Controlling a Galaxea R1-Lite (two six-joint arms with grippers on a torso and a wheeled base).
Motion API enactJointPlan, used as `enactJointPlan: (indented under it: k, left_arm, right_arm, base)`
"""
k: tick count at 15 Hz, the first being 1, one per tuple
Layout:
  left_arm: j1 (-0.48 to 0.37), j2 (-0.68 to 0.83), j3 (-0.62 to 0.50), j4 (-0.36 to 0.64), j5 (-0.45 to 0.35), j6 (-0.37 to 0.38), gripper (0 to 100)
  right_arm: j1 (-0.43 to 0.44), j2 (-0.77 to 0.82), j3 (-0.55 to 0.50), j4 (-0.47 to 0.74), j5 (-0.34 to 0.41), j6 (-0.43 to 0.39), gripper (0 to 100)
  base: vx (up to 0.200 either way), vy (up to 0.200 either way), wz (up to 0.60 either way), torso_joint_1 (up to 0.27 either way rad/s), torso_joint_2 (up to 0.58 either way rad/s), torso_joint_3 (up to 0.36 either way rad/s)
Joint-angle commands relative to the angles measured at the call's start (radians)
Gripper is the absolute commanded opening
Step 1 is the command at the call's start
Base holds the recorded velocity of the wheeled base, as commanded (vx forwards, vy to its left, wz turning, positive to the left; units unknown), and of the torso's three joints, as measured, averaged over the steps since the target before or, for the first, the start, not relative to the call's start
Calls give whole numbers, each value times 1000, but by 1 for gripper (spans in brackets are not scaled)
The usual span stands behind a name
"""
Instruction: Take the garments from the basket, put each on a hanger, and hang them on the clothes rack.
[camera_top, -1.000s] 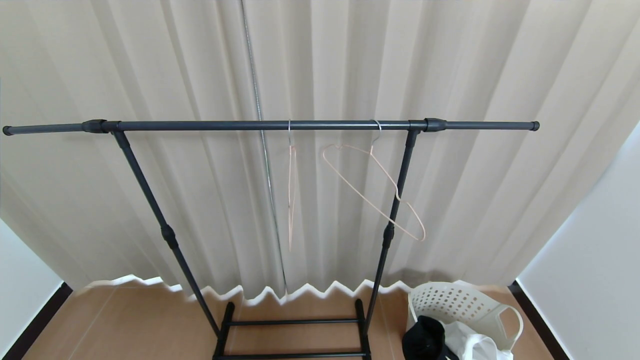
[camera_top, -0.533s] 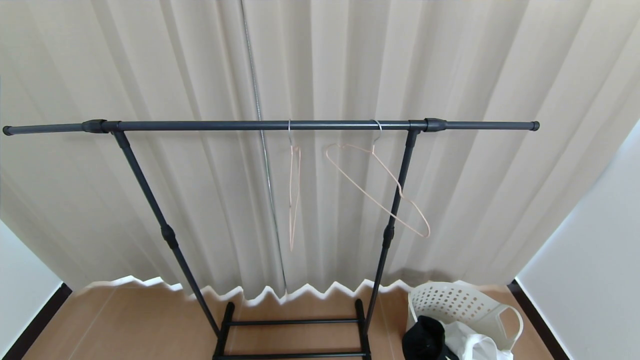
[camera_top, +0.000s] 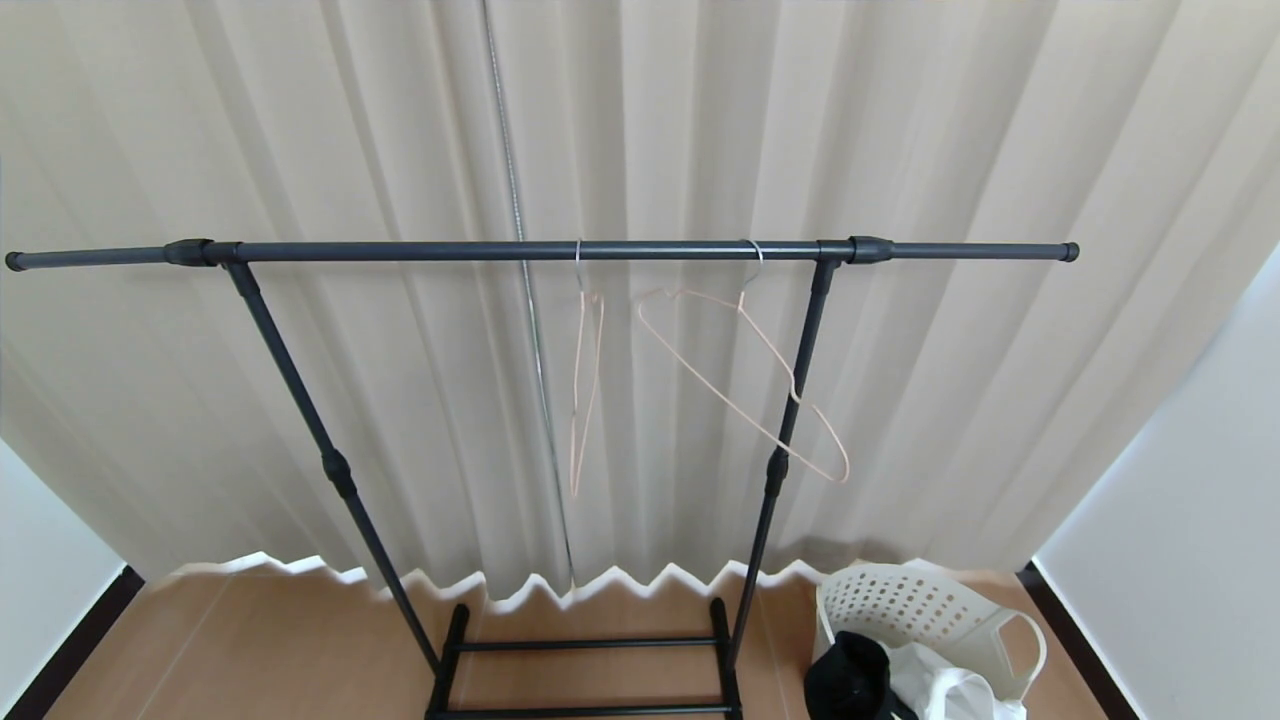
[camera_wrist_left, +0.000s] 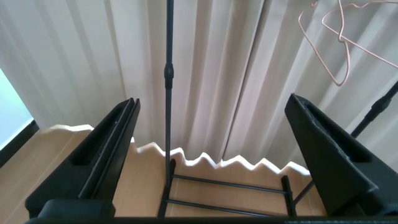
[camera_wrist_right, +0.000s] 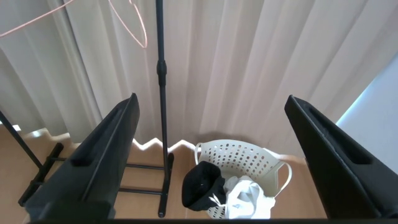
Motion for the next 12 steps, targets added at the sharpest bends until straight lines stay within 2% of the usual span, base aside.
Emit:
enactJointPlan:
  k: [1, 12]
  left_arm:
    - [0, 1, 0, -1, 0, -1, 100]
    - [0, 1, 0, -1, 0, -1, 100]
  right_arm:
    - [0, 0, 0, 0, 0, 0, 100]
    - [-1, 0, 0, 0, 0, 2, 100]
  base:
    - [0, 0, 0, 0, 0, 0]
    - [0, 0, 0, -129, 312, 175]
